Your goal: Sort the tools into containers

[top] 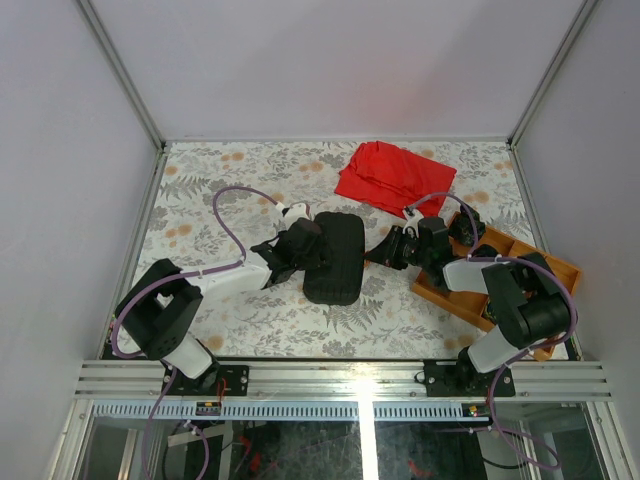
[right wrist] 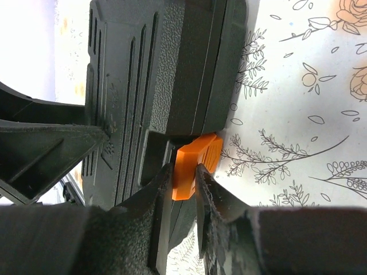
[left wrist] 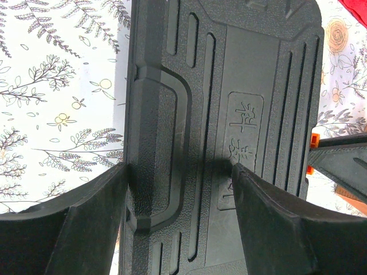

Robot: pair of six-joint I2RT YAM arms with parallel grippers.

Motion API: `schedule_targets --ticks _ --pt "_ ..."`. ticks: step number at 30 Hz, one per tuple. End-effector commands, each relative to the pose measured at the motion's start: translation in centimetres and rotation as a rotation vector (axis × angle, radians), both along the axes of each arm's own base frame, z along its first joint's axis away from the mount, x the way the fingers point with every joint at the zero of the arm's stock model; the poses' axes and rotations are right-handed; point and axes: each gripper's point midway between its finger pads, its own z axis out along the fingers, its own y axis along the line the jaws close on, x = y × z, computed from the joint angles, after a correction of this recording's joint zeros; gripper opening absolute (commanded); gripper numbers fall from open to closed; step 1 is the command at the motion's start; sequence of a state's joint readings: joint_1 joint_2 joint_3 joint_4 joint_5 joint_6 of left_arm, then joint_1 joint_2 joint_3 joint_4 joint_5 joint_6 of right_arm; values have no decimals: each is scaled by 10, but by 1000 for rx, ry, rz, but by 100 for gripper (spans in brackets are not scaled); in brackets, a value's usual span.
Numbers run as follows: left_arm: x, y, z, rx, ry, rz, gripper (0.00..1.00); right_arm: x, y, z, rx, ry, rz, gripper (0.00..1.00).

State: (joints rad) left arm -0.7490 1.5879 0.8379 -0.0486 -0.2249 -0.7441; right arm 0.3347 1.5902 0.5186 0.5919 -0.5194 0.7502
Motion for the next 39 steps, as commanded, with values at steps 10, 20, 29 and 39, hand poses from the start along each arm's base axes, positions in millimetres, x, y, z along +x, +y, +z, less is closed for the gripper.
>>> schedule_targets --ticks 10,20,29,39 --pt "-76 32 -77 213 310 -123 66 -3 -8 -10 -92 29 -13 23" --pt "-76 31 -77 216 310 -125 66 -4 0 -16 -46 63 -2 24" --pt "-76 30 -78 216 313 -128 66 -5 -3 -23 -85 88 10 24" --pt "-77 32 -80 222 315 -128 66 -6 -7 -27 -115 97 4 36"
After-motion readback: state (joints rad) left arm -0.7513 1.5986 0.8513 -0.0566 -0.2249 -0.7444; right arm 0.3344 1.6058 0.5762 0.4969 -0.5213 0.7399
